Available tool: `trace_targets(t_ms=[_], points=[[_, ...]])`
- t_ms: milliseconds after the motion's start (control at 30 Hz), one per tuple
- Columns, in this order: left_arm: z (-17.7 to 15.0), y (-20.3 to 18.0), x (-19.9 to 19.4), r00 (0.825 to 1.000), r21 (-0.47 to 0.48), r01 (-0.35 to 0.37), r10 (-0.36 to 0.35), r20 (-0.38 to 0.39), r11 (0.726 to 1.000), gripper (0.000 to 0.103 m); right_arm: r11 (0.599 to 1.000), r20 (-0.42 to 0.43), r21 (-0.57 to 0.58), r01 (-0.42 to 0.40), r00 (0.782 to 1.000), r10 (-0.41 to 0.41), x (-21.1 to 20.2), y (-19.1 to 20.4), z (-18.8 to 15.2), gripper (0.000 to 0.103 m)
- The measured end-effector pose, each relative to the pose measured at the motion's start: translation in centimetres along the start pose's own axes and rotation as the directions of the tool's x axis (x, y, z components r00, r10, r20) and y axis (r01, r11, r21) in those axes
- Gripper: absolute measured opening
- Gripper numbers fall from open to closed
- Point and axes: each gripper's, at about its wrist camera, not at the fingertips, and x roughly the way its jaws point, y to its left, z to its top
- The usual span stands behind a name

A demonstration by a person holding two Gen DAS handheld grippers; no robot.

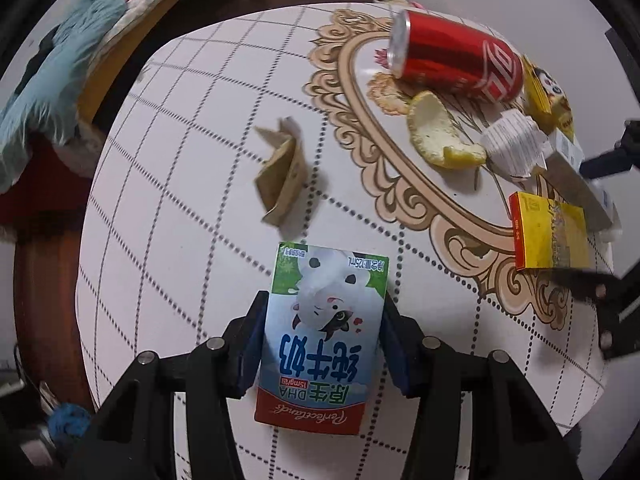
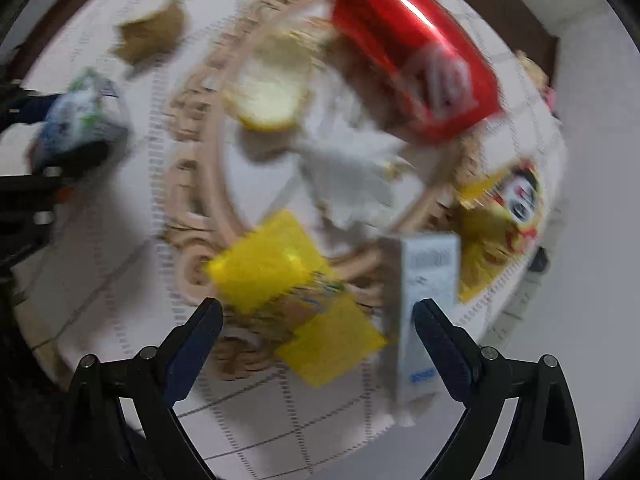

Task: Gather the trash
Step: 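Grasp the milk carton with the left tool while the right tool grasps the yellow cigarette pack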

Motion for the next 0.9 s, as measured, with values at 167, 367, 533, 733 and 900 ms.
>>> trace_targets(t_ms=[167, 367, 533, 733, 900], points=[[-0.7, 0.2, 0.7, 1.000, -0.005, -0.007, 0.007, -0.008, 1.000, 0.048, 0.997, -0.091, -0.081, 0.007, 0.996, -0.014, 2.3, 1.6, 1.0, 0.090], [-0.4, 0.5, 0.7, 1.000, -0.001, -0.011, 0.011, 0.004, 1.000, 0.048, 0.996, -0.071, 0.026, -0.082, 0.994, 0.084, 3.2, -1.2, 1.5, 0.083], [-1.0, 0.0, 0.2, 1.000, 0.000, -0.019, 0.019, 0.006, 1.000, 0.048, 0.965, -0.039, 0.222, -0.140, 0.988, 0.152, 3.6, -3.6, -0.1, 0.076], [-1.7, 1.2, -0.1, 1.000, -0.020, -0.018, 0.018, -0.001, 1.000, 0.048, 0.750, 0.037, 0.604, -0.270, 0.949, 0.312, 3.8, -5.7, -3.3, 0.083], [-1.7, 1.9, 0.3, 1.000, -0.029, 0.007, -0.007, -0.014, 1.000, 0.051, 0.810, 0.074, 0.545, -0.216, 0.975, 0.210, 2.4, -3.8, -2.9, 0.093]])
